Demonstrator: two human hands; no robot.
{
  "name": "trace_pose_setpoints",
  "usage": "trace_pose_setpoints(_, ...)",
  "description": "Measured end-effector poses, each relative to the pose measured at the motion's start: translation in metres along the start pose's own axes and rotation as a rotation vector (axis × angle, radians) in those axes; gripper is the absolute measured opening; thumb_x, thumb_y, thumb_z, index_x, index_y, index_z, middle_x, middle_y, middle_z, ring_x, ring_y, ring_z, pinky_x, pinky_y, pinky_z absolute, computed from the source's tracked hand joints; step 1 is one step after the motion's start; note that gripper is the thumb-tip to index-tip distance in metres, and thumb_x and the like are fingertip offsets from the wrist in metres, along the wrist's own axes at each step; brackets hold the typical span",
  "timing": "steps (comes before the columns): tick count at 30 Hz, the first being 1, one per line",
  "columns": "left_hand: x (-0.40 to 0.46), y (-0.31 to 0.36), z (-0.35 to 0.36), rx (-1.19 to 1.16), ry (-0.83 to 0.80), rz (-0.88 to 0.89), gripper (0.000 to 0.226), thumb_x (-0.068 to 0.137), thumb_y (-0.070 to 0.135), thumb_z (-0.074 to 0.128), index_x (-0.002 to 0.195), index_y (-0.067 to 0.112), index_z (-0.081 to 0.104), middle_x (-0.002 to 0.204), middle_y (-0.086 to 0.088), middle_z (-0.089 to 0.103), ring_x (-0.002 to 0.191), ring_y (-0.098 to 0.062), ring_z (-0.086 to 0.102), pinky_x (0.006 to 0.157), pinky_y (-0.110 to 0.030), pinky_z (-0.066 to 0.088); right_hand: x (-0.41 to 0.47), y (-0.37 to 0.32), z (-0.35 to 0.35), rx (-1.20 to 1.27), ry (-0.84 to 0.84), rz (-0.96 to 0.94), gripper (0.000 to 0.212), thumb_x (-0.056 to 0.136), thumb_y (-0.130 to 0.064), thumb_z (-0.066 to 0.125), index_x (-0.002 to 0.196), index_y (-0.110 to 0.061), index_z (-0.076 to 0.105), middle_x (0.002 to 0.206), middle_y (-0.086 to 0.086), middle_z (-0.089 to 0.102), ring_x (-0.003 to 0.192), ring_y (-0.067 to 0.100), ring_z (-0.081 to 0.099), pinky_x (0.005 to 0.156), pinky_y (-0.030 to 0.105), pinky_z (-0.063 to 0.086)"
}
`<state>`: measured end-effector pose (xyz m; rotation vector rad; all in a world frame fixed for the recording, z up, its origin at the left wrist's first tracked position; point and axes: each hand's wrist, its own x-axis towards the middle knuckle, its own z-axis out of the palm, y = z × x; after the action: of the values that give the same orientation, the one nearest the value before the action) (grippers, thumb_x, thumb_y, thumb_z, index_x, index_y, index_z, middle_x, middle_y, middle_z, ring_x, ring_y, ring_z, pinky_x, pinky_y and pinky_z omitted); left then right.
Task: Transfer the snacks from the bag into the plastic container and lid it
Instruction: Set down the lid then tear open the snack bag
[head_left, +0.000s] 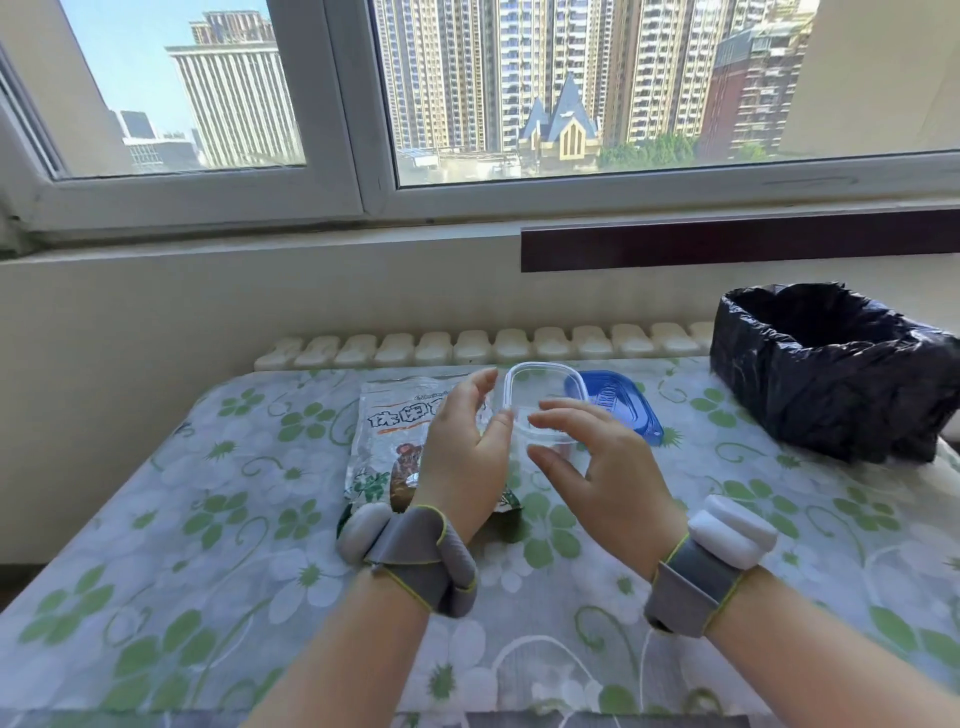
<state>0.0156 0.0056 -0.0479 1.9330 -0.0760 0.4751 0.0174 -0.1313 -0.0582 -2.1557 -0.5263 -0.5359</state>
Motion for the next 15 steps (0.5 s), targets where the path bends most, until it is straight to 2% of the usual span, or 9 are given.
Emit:
trace_pose_setpoints(2, -0.002, -0.001, -0.013, 0.031, 0.013, -0.003, 0.049, 0.085, 0.029, 0.049, 0.132, 0.013, 0.048, 0.134, -0.003, 0.052, 0.128, -0.015, 0.047, 0.11, -0.04, 0.037, -0.001, -0.008, 0.005, 0.03, -0.036, -0.01, 0.025, 0.082, -0.022, 0.066, 0.107, -0.018, 0.068, 0.112, -0.002, 0.067, 0.105, 0.008, 0.058, 0.097, 0.029, 0.046)
trace_pose_setpoints(4, -0.003, -0.006, -0.026, 0.103, 0.021, -0.022, 0.046, 0.089, 0.025, 0.052, 0.133, 0.013, 0.046, 0.136, -0.005, 0.05, 0.13, -0.016, 0.044, 0.112, -0.038, 0.034, -0.004, -0.017, 0.011, 0.04, -0.112, 0.01, 0.028, 0.083, -0.025, 0.065, 0.11, -0.018, 0.066, 0.112, -0.001, 0.068, 0.104, 0.013, 0.061, 0.095, 0.035, 0.049)
trace_pose_setpoints(6, -0.004, -0.014, -0.044, 0.235, 0.03, -0.082, 0.046, 0.092, 0.023, 0.052, 0.136, 0.014, 0.042, 0.14, -0.007, 0.045, 0.132, -0.019, 0.039, 0.11, -0.031, 0.029, -0.007, -0.026, 0.019, 0.023, -0.196, 0.051, 0.035, 0.083, -0.029, 0.064, 0.117, -0.018, 0.062, 0.119, 0.0, 0.065, 0.11, 0.016, 0.059, 0.099, 0.035, 0.046)
trace_pose_setpoints(8, -0.002, -0.023, -0.054, 0.367, 0.022, -0.177, 0.051, 0.092, 0.03, 0.052, 0.139, 0.016, 0.038, 0.143, -0.009, 0.039, 0.135, -0.022, 0.032, 0.109, -0.033, 0.026, -0.008, -0.027, 0.024, -0.04, -0.277, 0.102, 0.044, 0.084, -0.035, 0.062, 0.124, -0.019, 0.056, 0.128, 0.0, 0.059, 0.118, 0.015, 0.053, 0.104, 0.028, 0.039)
trace_pose_setpoints(10, 0.0, -0.032, -0.065, 0.47, -0.005, -0.261, 0.056, 0.091, 0.036, 0.052, 0.14, 0.015, 0.035, 0.146, -0.012, 0.036, 0.137, -0.027, 0.027, 0.11, -0.037, 0.026, -0.009, -0.03, 0.03, -0.11, -0.355, 0.143, 0.052, 0.084, -0.04, 0.06, 0.13, -0.018, 0.049, 0.134, 0.002, 0.053, 0.124, 0.016, 0.047, 0.103, 0.024, 0.033)
trace_pose_setpoints(13, -0.002, -0.04, -0.074, 0.48, -0.071, -0.398, 0.062, 0.09, 0.041, 0.051, 0.142, 0.014, 0.031, 0.148, -0.016, 0.033, 0.136, -0.031, 0.031, 0.109, -0.038, 0.029, -0.009, -0.034, 0.037, -0.13, -0.422, 0.213, 0.058, 0.084, -0.044, 0.058, 0.133, -0.017, 0.045, 0.138, 0.005, 0.049, 0.128, 0.019, 0.044, 0.104, 0.026, 0.032)
trace_pose_setpoints(15, -0.001, -0.043, -0.074, 0.46, -0.084, -0.428, 0.063, 0.089, 0.04, 0.052, 0.142, 0.014, 0.031, 0.145, -0.019, 0.037, 0.132, -0.033, 0.037, 0.107, -0.038, 0.033, -0.008, -0.035, 0.038, -0.119, -0.458, 0.253, 0.058, 0.085, -0.045, 0.057, 0.134, -0.016, 0.044, 0.139, 0.006, 0.049, 0.128, 0.02, 0.044, 0.103, 0.027, 0.034)
